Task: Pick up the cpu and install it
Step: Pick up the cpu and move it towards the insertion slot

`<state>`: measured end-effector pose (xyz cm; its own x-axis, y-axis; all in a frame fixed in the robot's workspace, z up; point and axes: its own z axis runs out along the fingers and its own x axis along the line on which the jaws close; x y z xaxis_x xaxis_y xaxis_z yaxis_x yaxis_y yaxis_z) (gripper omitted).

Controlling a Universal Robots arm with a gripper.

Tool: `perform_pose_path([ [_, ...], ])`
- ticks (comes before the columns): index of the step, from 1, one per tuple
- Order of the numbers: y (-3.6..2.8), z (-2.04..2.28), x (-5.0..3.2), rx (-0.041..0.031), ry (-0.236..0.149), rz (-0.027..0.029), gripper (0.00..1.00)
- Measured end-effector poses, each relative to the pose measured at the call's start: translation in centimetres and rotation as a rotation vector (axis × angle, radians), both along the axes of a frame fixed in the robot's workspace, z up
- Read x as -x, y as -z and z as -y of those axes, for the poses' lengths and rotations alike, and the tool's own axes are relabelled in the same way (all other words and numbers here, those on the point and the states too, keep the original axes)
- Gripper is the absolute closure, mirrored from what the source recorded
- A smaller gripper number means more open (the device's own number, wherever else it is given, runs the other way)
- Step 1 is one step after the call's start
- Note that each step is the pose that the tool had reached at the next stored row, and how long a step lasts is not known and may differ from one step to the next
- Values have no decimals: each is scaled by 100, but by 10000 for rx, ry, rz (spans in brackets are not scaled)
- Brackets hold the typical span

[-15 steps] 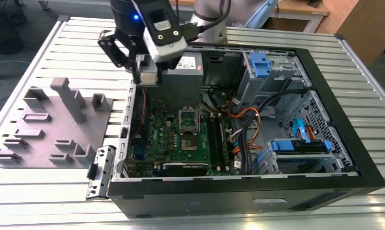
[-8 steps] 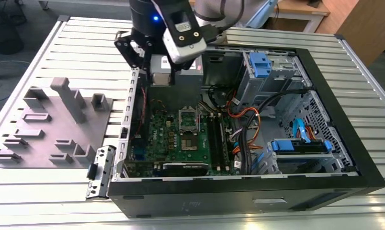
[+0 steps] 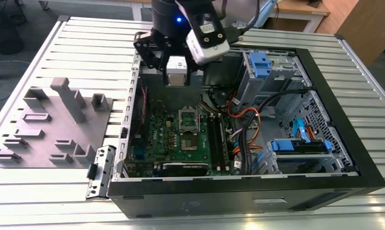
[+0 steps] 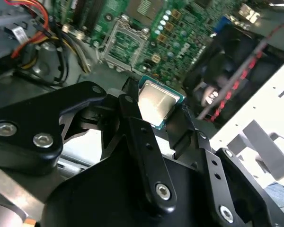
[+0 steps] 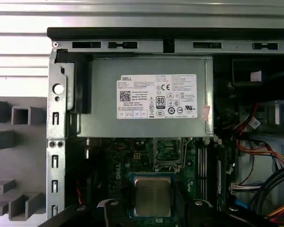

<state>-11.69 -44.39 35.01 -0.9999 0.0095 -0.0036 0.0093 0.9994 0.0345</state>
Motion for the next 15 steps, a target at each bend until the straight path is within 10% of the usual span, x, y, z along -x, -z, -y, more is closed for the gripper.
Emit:
perform_pose_path([
  [10,1,1,-374,-1,3,-1,53],
  [15,29,9,-401,0,3,15,53],
])
